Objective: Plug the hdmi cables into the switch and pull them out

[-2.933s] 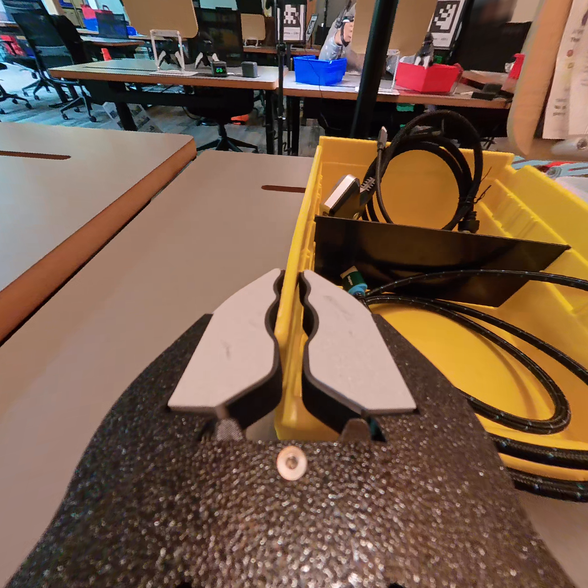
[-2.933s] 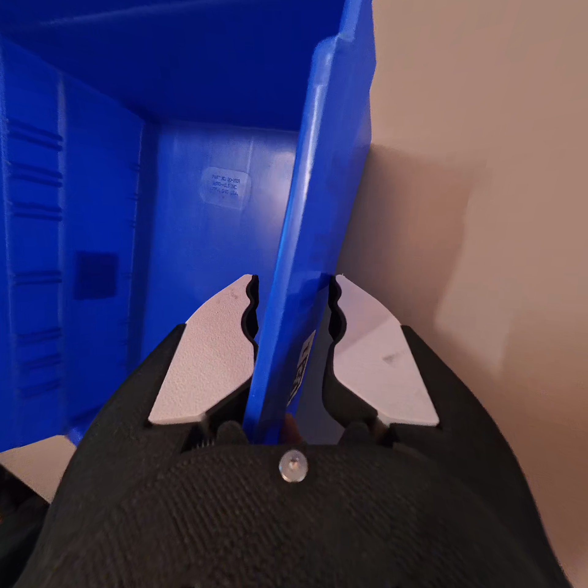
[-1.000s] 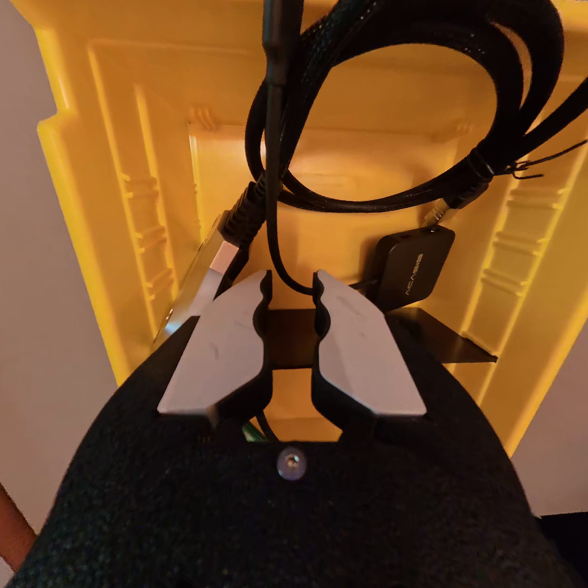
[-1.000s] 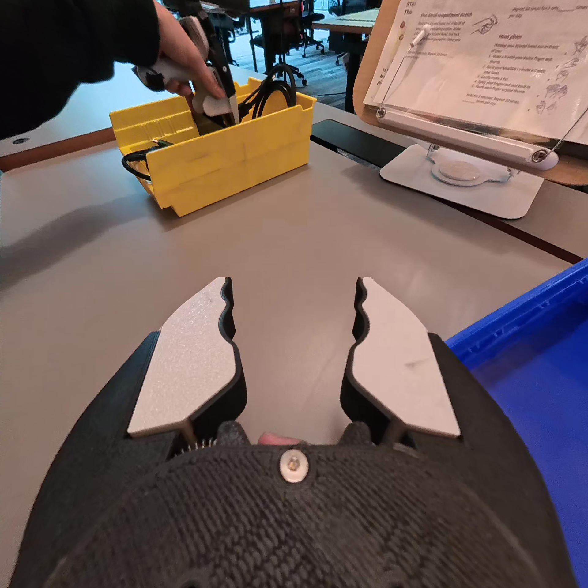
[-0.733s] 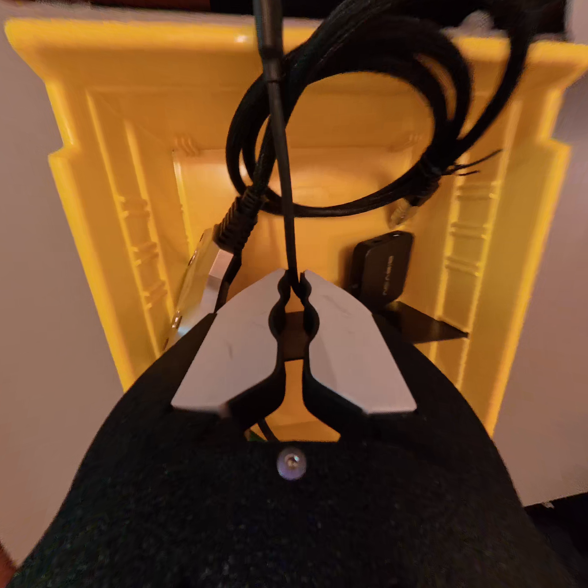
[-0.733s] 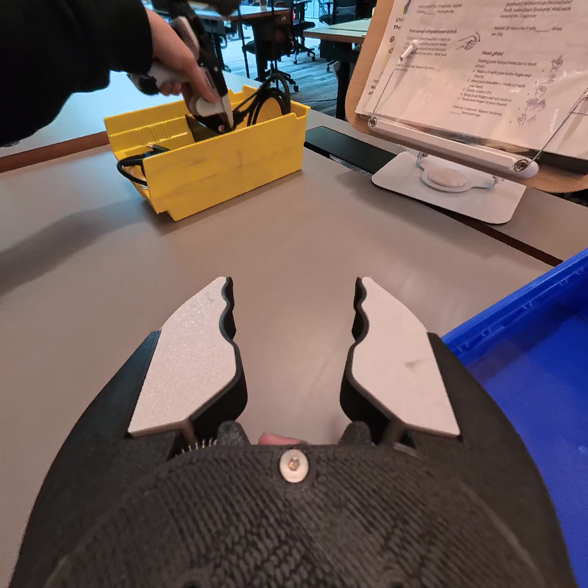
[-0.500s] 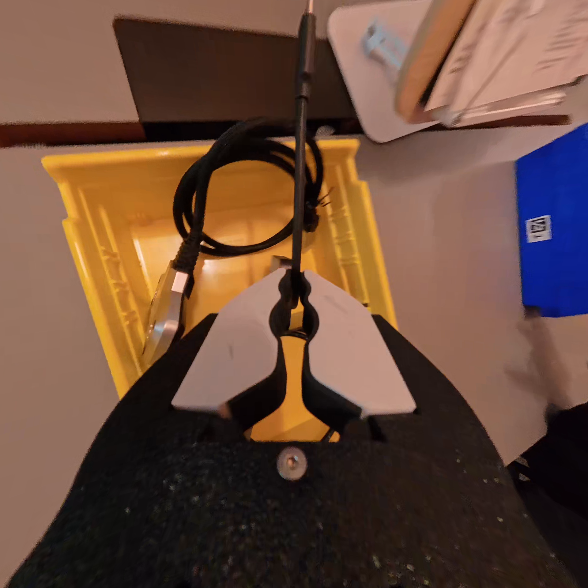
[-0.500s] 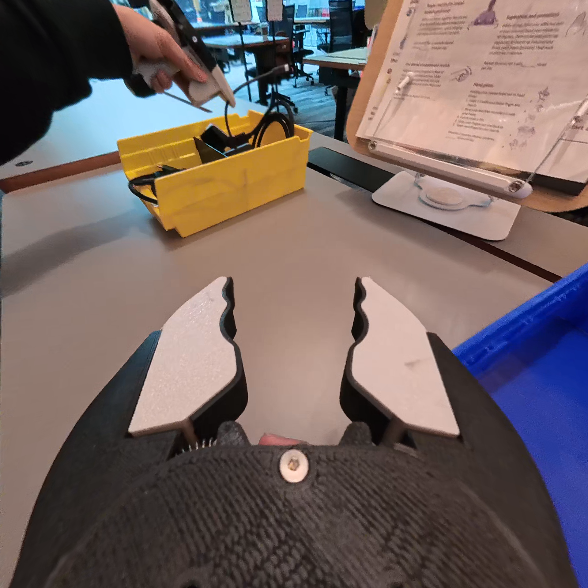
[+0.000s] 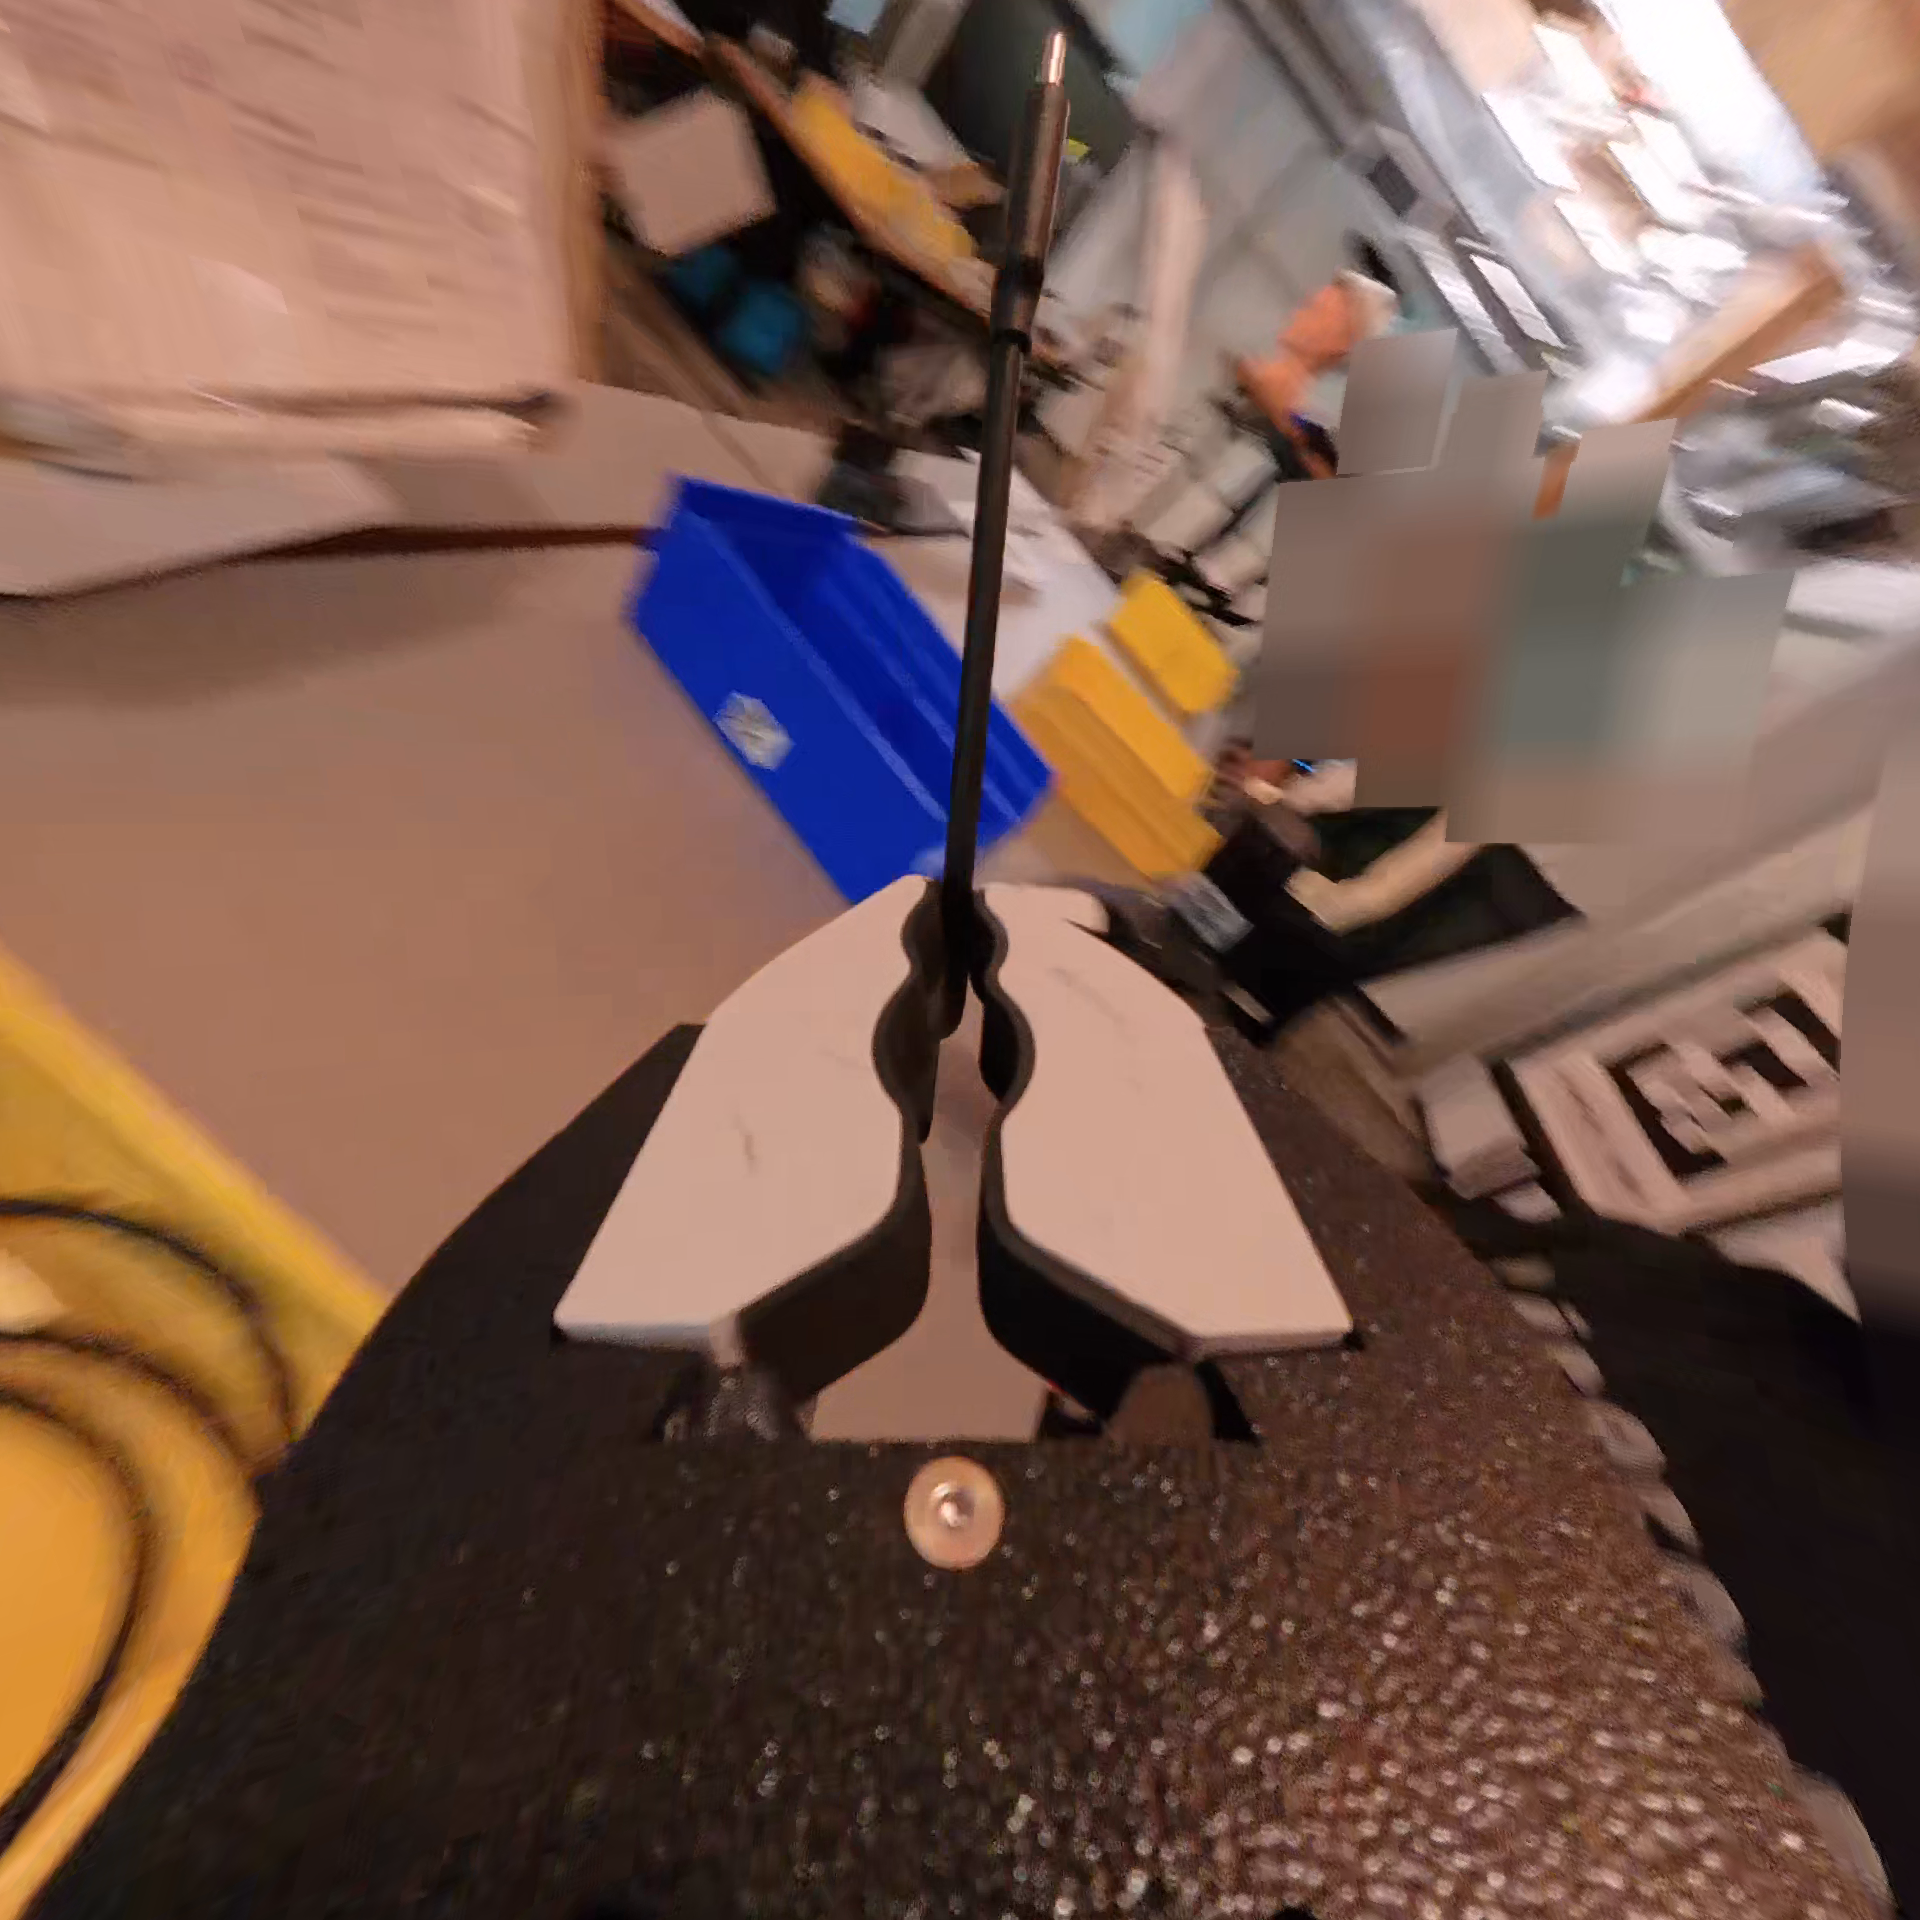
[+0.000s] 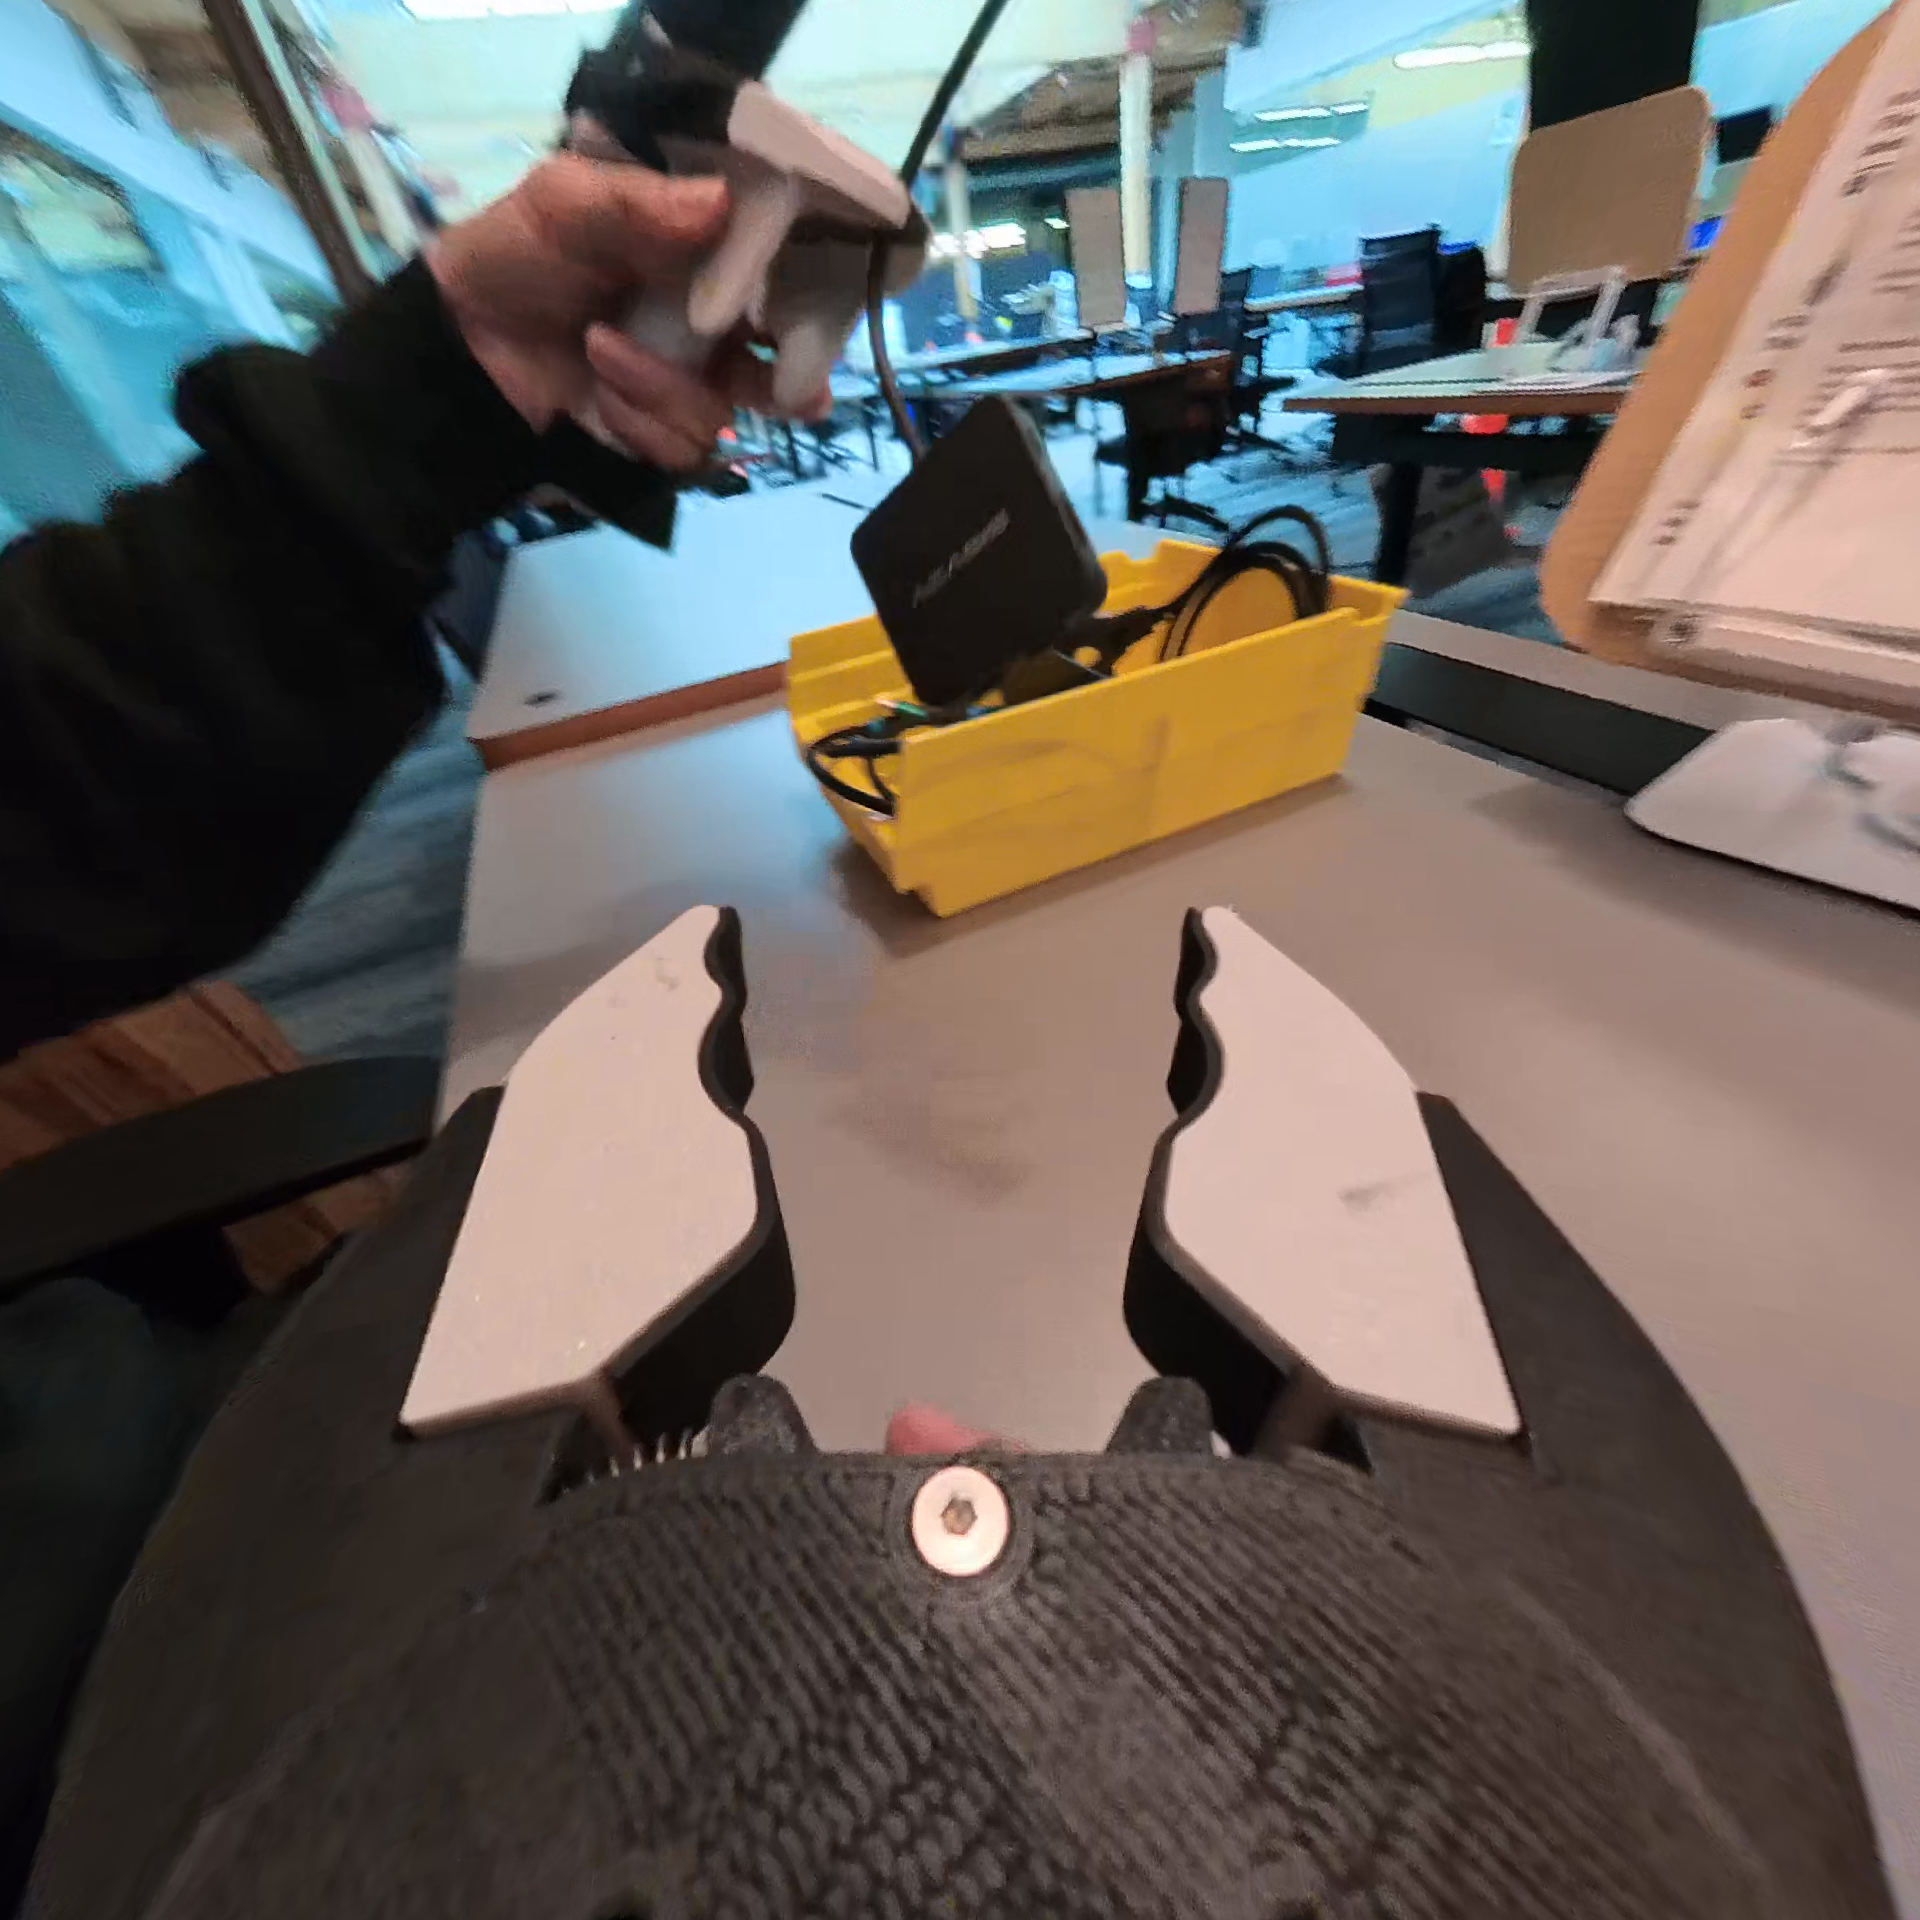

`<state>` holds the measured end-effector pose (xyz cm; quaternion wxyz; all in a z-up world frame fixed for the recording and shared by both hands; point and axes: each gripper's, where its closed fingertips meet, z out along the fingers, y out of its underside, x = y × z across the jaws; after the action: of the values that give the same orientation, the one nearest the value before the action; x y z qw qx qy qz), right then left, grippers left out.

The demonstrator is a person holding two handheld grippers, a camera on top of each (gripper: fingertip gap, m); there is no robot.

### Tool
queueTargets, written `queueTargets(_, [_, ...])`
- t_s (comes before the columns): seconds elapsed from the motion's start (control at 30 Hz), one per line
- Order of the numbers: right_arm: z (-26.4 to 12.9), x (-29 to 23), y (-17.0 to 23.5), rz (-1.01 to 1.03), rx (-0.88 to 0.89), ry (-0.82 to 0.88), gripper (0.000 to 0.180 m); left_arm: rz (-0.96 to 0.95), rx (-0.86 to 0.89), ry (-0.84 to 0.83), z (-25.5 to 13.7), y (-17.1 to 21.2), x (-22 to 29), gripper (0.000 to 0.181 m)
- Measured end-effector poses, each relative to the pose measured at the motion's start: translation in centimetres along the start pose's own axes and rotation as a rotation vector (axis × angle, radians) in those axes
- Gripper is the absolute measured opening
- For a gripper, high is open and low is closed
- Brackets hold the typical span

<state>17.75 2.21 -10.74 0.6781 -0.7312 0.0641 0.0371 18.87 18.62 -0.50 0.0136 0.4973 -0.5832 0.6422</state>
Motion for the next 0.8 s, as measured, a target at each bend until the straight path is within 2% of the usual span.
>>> queueTargets(0.13, [0.4,-3.0,1.1,0.009,-0.014,-0.106,0.077,0.074,-0.077,0.318,2.2,5.7,5.0,0.004])
queueTargets(0.23, [0.3,-6.2,1.7,-0.054,-0.054,-0.214,0.071,0.120,-0.116,0.432,3.4,8.6,6.7,0.004])
queueTargets(0.4, [-0.4,-10.9,3.3,-0.147,-0.150,-0.386,0.073,0.211,-0.136,0.447,4.8,10.0,7.9,0.004])
queueTargets(0.5, [-0.6,-10.8,3.7,-0.142,-0.165,-0.377,0.077,0.243,-0.129,0.471,4.8,9.7,9.0,0.004])
queueTargets(0.67, [-0.3,-9.5,3.1,-0.120,-0.117,-0.325,0.064,0.317,-0.138,0.538,5.1,10.2,10.6,0.004])
queueTargets(0.73, [-0.4,-9.5,2.8,-0.155,-0.095,-0.319,0.053,0.347,-0.134,0.548,5.4,10.3,10.9,0.004])
queueTargets(0.8, [-0.4,-9.6,2.7,-0.206,-0.083,-0.312,0.032,0.361,-0.134,0.533,5.9,10.3,10.7,0.004])
